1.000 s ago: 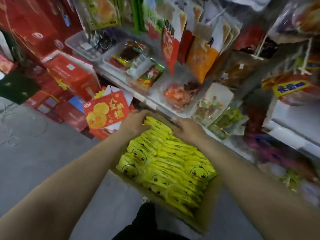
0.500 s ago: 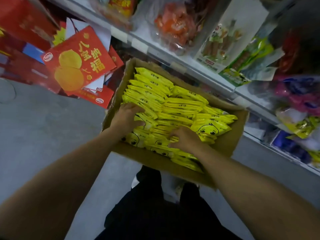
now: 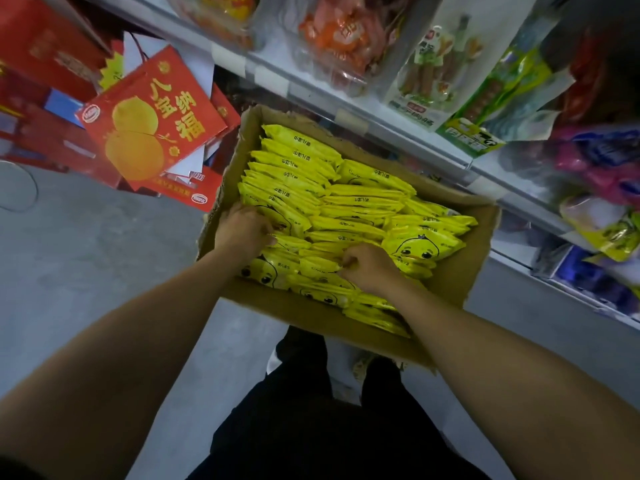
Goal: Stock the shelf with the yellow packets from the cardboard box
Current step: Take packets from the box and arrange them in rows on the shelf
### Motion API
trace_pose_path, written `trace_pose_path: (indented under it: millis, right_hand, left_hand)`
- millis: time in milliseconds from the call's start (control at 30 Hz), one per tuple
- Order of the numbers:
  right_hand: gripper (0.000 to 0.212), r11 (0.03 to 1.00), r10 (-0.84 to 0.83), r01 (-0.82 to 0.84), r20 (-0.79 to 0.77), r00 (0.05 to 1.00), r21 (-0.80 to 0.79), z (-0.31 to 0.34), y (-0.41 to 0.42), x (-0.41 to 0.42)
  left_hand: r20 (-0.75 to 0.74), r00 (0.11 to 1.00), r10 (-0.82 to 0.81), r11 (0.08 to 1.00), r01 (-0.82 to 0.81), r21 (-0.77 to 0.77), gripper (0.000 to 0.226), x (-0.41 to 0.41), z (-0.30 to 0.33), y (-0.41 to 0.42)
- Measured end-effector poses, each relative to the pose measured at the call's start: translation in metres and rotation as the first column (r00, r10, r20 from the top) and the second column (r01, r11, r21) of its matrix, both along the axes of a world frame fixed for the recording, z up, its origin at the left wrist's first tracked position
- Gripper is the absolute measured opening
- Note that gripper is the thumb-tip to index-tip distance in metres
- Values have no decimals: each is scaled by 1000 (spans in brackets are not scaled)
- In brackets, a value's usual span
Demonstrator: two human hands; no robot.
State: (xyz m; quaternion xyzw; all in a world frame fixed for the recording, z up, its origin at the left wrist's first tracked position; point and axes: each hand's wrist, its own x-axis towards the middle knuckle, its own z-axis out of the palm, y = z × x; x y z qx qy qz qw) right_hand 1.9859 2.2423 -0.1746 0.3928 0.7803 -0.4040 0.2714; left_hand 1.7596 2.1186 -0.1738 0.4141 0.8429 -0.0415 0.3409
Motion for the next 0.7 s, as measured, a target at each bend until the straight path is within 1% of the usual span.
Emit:
trace_pose_path:
  millis: [67,133,200,233,300,400,433,467,533,567,600,633,667,700]
  right_hand:
    - [13,987,-76,74,-12,997,-143,12,13,9]
    - [13,961,-136,119,-52,989,-249,24,24,22]
    - [13,907,-274,229,-82,958,-353,40,33,37]
    - [18,864,-362,301,-82,928,-404,48,37,46]
    - [20,779,-521,432,-84,850,-455,63,44,65]
    - [23,680,-680,549,-137,720,-486,85,56,101]
    - [25,619,-740,585,-138,658,-524,94,59,115]
    - [23,564,-786,610,-137,602,-557,104,63,130]
    - [12,453,-869,655,-134,477,-605,123,70,163]
    - [16,415,-895,659,-153,418,-628,135,73,181]
    - [35,390,-910,650,-167,378,-652,143,79,200]
    - [59,373,-920,648,-176,350,-664,152,83,218]
    - [70,365,-925,642,-187,330,-675,162,87,235]
    - [67,361,-929,637,-201,311,-682,174,91,252]
  left_hand:
    - [28,997,78,993,-80,87,19,2,5,-5]
    - [96,983,157,967,-172,188,17,5,12,-8]
    - [201,954,223,931,-270,247,18,14,29,-6]
    - [253,933,257,912,-321,257,20,21,41,-3]
    - [323,903,283,888,-374,266,21,38,65,5]
    - [385,880,279,868,-403,291,14,76,102,23]
    - [401,874,274,856,-412,314,14,91,114,30]
    - [402,875,270,847,-414,333,14,108,129,38]
    - [396,879,265,822,-421,384,15,143,151,53]
    - [402,875,270,801,-436,410,16,162,163,61]
    - [418,867,272,775,-454,439,18,179,173,68]
    - [467,842,272,738,-494,460,19,197,182,76]
    - [535,797,281,698,-552,457,20,215,192,83]
    - [603,746,281,666,-604,437,22,232,202,91]
